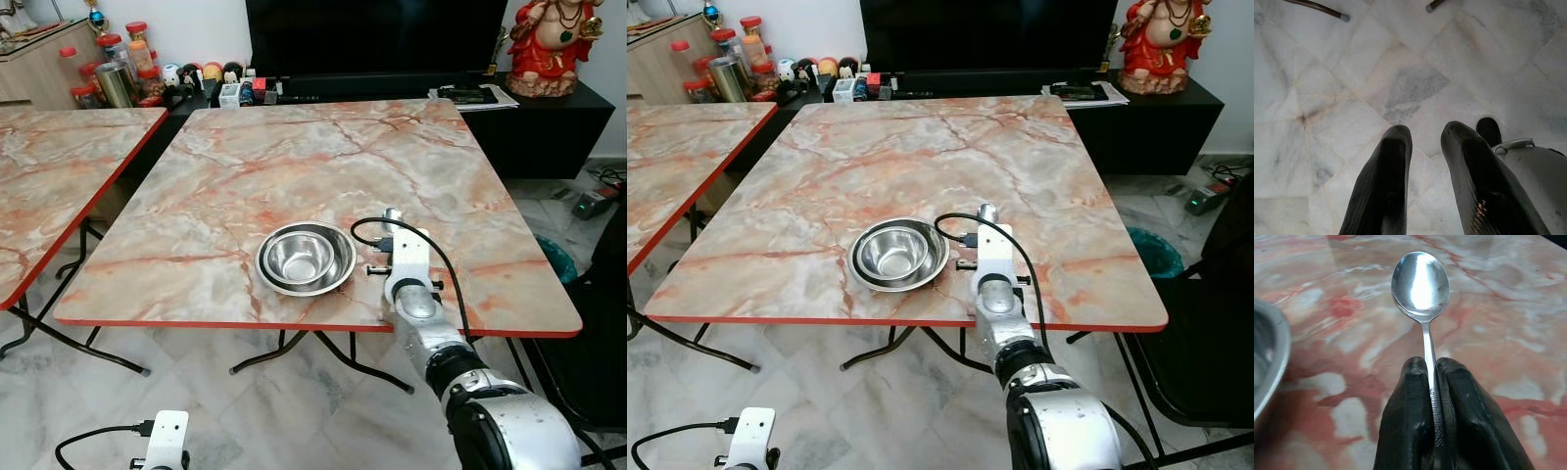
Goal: Setting the table
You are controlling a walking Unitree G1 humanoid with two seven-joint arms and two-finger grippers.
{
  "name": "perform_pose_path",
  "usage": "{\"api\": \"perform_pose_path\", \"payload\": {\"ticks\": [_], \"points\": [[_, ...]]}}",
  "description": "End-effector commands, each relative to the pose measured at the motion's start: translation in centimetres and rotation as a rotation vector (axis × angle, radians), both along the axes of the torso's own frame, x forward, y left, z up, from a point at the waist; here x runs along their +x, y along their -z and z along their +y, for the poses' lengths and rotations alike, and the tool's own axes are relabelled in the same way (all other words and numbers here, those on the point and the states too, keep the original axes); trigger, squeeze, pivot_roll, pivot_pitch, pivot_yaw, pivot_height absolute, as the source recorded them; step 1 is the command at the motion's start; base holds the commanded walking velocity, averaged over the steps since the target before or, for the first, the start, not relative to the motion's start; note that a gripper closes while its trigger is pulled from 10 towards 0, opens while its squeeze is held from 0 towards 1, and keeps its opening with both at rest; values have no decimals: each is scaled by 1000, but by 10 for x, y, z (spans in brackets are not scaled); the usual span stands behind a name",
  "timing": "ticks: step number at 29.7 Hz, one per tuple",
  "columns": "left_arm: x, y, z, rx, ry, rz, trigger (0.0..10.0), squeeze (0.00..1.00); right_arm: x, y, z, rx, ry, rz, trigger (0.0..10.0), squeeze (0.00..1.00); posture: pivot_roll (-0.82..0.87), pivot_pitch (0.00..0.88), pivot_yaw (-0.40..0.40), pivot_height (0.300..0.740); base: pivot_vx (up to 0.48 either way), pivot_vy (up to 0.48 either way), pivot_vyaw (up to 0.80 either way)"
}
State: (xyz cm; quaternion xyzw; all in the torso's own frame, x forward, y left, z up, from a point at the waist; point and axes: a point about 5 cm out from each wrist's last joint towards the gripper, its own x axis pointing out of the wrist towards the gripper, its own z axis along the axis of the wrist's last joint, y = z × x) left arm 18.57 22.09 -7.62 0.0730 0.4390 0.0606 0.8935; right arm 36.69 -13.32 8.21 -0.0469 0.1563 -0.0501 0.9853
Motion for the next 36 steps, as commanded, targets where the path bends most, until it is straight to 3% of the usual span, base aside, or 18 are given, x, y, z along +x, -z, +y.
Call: {"api": "perform_pose_path", "payload": {"ticks": [1,8,21,36], "points": [[1,-2,5,6,-5,-5,10000,0,5,-8,-1,10,-18,-32,10000,0,34,0,87,740,0,0,0],[1,-2,5,4,-3,-7,10000,0,3,-4,-5,-5,-81,-12,10000,0,37,0,87,740,0,0,0],[0,-1,4,-1,-7,-1,10000,0,-1,5,14,22,-100,42,10000,0,47,0,79,740,0,0,0],[-3,0,6,4,-7,8,10000,0,-4,10,8,11,-66,70,10000,0,53,0,78,740,0,0,0]]}}
